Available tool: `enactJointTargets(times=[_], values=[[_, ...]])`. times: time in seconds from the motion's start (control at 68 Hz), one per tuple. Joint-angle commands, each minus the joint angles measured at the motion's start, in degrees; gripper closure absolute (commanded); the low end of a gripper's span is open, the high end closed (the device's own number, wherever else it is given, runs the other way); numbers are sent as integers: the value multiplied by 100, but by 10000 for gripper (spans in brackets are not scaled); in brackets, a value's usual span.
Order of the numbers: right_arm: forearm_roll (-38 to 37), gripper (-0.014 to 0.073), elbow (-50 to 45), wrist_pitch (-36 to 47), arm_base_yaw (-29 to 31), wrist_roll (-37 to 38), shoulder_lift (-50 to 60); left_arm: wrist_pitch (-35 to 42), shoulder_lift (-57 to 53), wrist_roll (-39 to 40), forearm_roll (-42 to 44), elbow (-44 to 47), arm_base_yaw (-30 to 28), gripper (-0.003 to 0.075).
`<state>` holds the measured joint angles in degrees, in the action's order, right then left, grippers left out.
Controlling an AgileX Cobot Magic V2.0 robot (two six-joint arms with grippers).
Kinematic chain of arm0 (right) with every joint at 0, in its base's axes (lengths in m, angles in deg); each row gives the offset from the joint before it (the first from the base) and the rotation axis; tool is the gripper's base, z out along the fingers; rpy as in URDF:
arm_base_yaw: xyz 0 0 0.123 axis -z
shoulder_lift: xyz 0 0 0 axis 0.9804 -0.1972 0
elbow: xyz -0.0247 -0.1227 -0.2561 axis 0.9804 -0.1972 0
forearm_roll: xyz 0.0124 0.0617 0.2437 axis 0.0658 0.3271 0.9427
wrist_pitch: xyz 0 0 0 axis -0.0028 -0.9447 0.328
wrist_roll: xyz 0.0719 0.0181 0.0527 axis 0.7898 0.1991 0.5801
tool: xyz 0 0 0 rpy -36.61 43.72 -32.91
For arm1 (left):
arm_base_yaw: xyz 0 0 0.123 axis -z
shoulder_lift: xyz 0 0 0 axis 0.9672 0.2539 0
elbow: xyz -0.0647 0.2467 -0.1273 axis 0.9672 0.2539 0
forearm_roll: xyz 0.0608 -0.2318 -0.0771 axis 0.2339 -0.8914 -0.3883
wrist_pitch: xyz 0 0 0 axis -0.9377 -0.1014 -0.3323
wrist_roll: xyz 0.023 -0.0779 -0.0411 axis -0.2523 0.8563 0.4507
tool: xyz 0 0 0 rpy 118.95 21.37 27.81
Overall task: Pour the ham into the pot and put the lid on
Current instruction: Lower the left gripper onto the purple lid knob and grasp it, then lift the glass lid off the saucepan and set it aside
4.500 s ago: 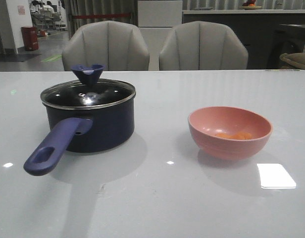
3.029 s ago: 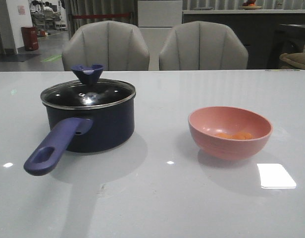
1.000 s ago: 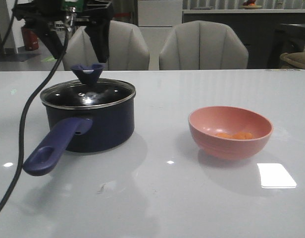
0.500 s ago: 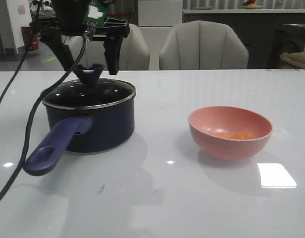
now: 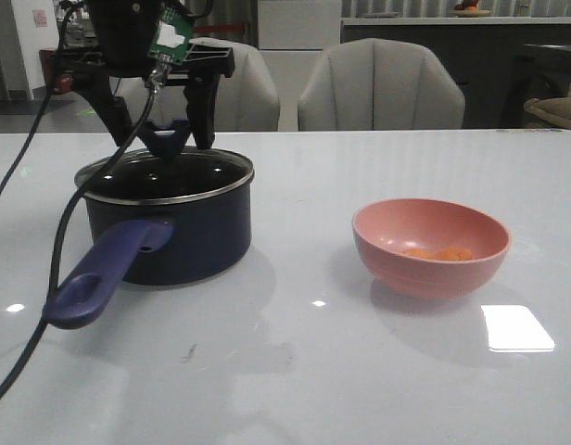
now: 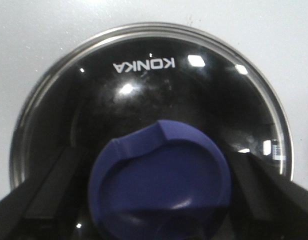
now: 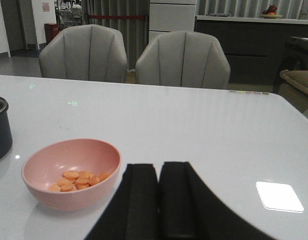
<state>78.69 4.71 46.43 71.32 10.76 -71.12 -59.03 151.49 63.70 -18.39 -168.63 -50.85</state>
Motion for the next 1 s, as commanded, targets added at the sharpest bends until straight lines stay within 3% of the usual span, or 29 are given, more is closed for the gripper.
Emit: enactJointTargets(times=[0.0, 0.574, 0.735, 0.985], values=[[-48, 467, 28, 454, 36, -15, 111, 45, -254, 60, 18, -181, -29, 258], [-48, 467, 28, 454, 36, -15, 111, 56, -553, 50, 96, -181, -29, 464], [-48, 467, 28, 454, 36, -15, 111, -32, -881, 40, 513, -170, -44, 517], [-48, 467, 28, 454, 36, -15, 111, -141, -1571, -443, 548, 218, -733, 533]])
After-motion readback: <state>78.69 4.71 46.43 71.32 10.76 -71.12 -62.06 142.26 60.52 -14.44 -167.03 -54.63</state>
